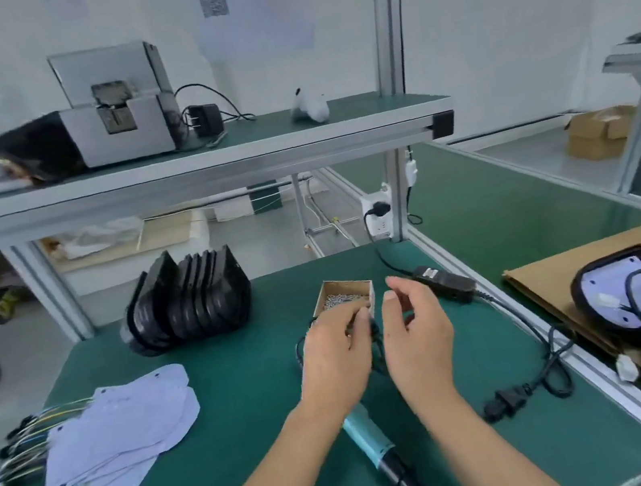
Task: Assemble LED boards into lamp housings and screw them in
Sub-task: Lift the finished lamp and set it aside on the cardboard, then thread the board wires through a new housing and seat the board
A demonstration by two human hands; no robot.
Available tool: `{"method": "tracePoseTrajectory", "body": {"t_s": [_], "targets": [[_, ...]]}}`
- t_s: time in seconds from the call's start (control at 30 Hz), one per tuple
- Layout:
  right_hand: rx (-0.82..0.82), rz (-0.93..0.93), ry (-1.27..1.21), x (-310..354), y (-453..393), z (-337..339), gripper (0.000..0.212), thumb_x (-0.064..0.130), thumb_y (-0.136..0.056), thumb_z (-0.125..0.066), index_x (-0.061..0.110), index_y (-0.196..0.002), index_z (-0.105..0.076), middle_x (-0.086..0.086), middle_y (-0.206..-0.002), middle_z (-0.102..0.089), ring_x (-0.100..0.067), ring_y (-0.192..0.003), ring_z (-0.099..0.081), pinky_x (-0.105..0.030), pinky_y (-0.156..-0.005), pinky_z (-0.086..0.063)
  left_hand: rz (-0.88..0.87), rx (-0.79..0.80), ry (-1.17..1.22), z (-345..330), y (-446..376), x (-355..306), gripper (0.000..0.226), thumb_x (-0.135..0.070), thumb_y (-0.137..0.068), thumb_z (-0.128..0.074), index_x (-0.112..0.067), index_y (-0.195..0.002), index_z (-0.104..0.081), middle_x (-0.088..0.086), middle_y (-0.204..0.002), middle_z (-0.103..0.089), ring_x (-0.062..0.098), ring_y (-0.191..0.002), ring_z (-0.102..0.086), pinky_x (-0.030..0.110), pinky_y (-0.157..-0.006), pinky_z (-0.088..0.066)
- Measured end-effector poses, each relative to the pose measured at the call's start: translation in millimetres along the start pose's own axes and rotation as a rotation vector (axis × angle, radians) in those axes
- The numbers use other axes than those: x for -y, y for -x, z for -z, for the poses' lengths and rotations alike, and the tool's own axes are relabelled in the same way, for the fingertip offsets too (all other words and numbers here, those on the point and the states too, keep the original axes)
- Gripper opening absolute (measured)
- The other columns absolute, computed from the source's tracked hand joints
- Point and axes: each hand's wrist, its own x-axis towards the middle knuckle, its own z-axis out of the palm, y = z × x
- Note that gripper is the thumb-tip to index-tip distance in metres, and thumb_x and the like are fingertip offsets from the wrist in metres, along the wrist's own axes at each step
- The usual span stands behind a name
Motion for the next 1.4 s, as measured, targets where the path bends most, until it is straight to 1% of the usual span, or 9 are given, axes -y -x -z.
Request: {"method": "tracePoseTrajectory", "body": {"t_s": [0.17,0.33,0.43,0.57,0.7,0.83,1.0,1.2,1.4], "targets": [[0.327,-0.031,-0.045,25.3,27.9,-77.0,0.018,0.021,-0.103,-0.058,0.019,-0.115,-0.071,0.012,-0.103,-0.071,-0.005,-0.097,-0.064,-0.025,-0.09,-0.049,0.228,-0.203,-0.045,77.7,14.9,48.0,0.022,-0.022,-0.103,-0.054,-0.015,-0.09,-0.07,0.002,-0.081,-0.071,0.012,-0.062,-0.053,0.041,-0.064,-0.052],[0.625,-0.056,0.11,31.1,32.5,-144.7,0.022,0.023,-0.104,-0.055,0.014,-0.112,-0.073,0.0,-0.105,-0.075,-0.02,-0.099,-0.068,-0.034,-0.092,-0.049,0.353,-0.364,-0.187,131.0,-8.9,80.1,0.023,-0.017,-0.102,-0.055,-0.016,-0.117,-0.073,-0.003,-0.107,-0.074,0.02,-0.101,-0.067,0.036,-0.09,-0.054],[0.695,-0.128,0.148,30.4,22.5,-176.4,0.024,0.021,-0.102,-0.051,0.013,-0.096,-0.073,-0.004,-0.093,-0.074,-0.026,-0.092,-0.068,-0.036,-0.085,-0.051,0.317,-0.303,-0.382,149.9,-26.3,97.7,0.031,-0.017,-0.102,-0.053,-0.014,-0.13,-0.067,0.003,-0.131,-0.067,0.024,-0.12,-0.061,0.042,-0.1,-0.05],[0.658,-0.207,0.194,36.1,2.8,-214.8,0.036,0.021,-0.098,-0.05,0.018,-0.062,-0.051,-0.001,-0.068,-0.057,-0.028,-0.075,-0.05,-0.037,-0.07,-0.044,0.139,0.001,-0.872,162.8,-46.3,121.1,0.055,-0.015,-0.101,-0.051,-0.017,-0.155,-0.039,-0.002,-0.171,-0.02,0.022,-0.158,-0.013,0.043,-0.124,-0.026],[0.669,-0.27,0.185,37.9,-15.4,-245.7,0.026,0.03,-0.1,-0.056,0.009,-0.093,-0.071,-0.007,-0.096,-0.071,-0.028,-0.092,-0.064,-0.035,-0.079,-0.05,0.106,0.211,-1.023,166.8,-63.8,135.9,0.075,-0.011,-0.097,-0.052,-0.017,-0.163,-0.017,-0.004,-0.173,0.001,0.023,-0.159,0.008,0.048,-0.128,-0.015],[0.697,-0.314,0.165,29.7,-22.4,-265.5,0.028,0.034,-0.1,-0.06,0.009,-0.094,-0.071,-0.011,-0.096,-0.075,-0.031,-0.094,-0.072,-0.041,-0.089,-0.057,0.135,0.332,-1.047,160.5,-69.5,149.4,0.084,-0.015,-0.098,-0.05,-0.018,-0.166,-0.002,-0.005,-0.173,0.006,0.022,-0.159,0.011,0.049,-0.128,-0.014],[0.667,-0.307,0.159,15.6,-17.3,-275.5,0.025,0.034,-0.099,-0.063,0.011,-0.089,-0.069,-0.01,-0.09,-0.075,-0.03,-0.088,-0.073,-0.044,-0.086,-0.059,0.136,0.336,-1.071,153.9,-65.1,162.4,0.086,-0.021,-0.098,-0.053,-0.017,-0.165,0.0,-0.003,-0.173,0.006,0.021,-0.159,0.008,0.05,-0.128,-0.012],[0.573,-0.268,0.175,15.0,-23.9,-263.2,0.03,0.032,-0.103,-0.057,0.013,-0.124,-0.066,-0.006,-0.12,-0.069,-0.027,-0.11,-0.065,-0.041,-0.095,-0.053,0.126,0.301,-1.03,151.6,-62.6,166.6,0.084,-0.021,-0.097,-0.054,-0.014,-0.165,-0.005,-0.002,-0.173,0.008,0.022,-0.159,0.007,0.05,-0.129,-0.011],[0.518,-0.03,0.171,39.9,-9.5,-204.1,0.021,0.031,-0.103,-0.058,0.014,-0.111,-0.066,0.002,-0.1,-0.066,-0.021,-0.098,-0.063,-0.035,-0.084,-0.049,0.04,0.231,-0.973,154.7,-57.8,158.6,0.071,-0.018,-0.101,-0.049,-0.011,-0.164,-0.017,0.003,-0.174,-0.001,0.025,-0.16,0.003,0.048,-0.129,-0.015]]}}
